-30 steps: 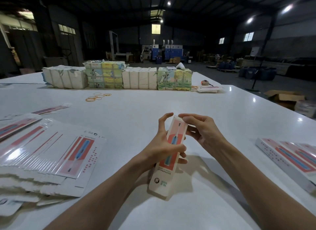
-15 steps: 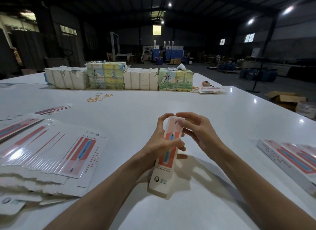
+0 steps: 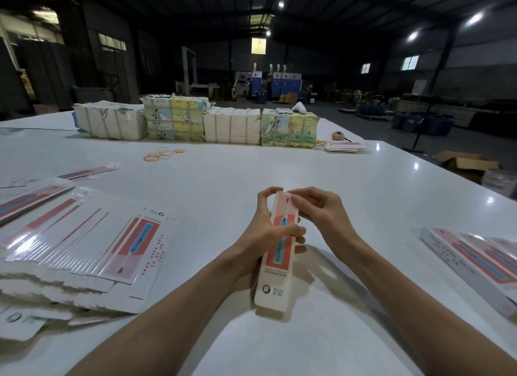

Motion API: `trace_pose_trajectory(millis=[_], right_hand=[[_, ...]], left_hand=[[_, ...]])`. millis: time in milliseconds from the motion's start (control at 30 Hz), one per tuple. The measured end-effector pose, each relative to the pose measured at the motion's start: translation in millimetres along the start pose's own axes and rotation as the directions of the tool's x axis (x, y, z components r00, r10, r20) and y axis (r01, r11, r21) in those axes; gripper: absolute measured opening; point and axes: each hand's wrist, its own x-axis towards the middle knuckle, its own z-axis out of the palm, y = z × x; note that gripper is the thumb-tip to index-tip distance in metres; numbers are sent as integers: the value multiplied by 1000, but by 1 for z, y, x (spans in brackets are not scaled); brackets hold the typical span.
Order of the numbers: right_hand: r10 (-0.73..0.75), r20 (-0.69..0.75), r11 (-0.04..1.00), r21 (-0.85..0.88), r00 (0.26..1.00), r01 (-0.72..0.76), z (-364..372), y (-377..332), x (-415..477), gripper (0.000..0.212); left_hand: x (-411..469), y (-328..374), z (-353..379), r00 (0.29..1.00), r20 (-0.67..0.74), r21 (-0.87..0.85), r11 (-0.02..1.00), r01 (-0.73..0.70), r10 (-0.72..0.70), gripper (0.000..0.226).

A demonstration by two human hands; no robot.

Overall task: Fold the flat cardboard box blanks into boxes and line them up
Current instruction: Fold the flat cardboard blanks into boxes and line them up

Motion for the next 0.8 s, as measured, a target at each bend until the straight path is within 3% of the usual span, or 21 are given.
trace_pose_trajectory(millis=[133,300,367,467,533,600,700,800], right_hand=[[-54,6,992,-113,999,55,1,8,1,23],[-203,-61,861,-486,977,149,9,6,-2,28],[-211,38,760,-622,977,188,11,-5,-7,28],[-58,251,558,-795,966,240,15,-15,-16,54],[-10,283,464,-848,959,255,16,-17,-22,57],[-69,265,429,-862,962,268,8,-17,-31,51],[-79,184,379,-904,980,201,-22,-19,-48,49],[36,45,274,-961,998,34,-67,-20,-67,46]], left_hand=[[3,-3,3,1000,-7,-91,996,-10,9,78],[4,0,5,991,-135,-232,971,-55,24,58],[5,3,7,985,-171,-345,935,-80,21,48],[5,7,4,985,-166,-522,851,-56,-37,54],[5,7,3,990,-116,-517,856,7,-79,75],[4,7,6,994,-72,-488,872,37,-83,85],[4,2,11,994,-76,-359,932,46,-78,73],[3,-5,6,999,-27,-174,984,36,-41,57]])
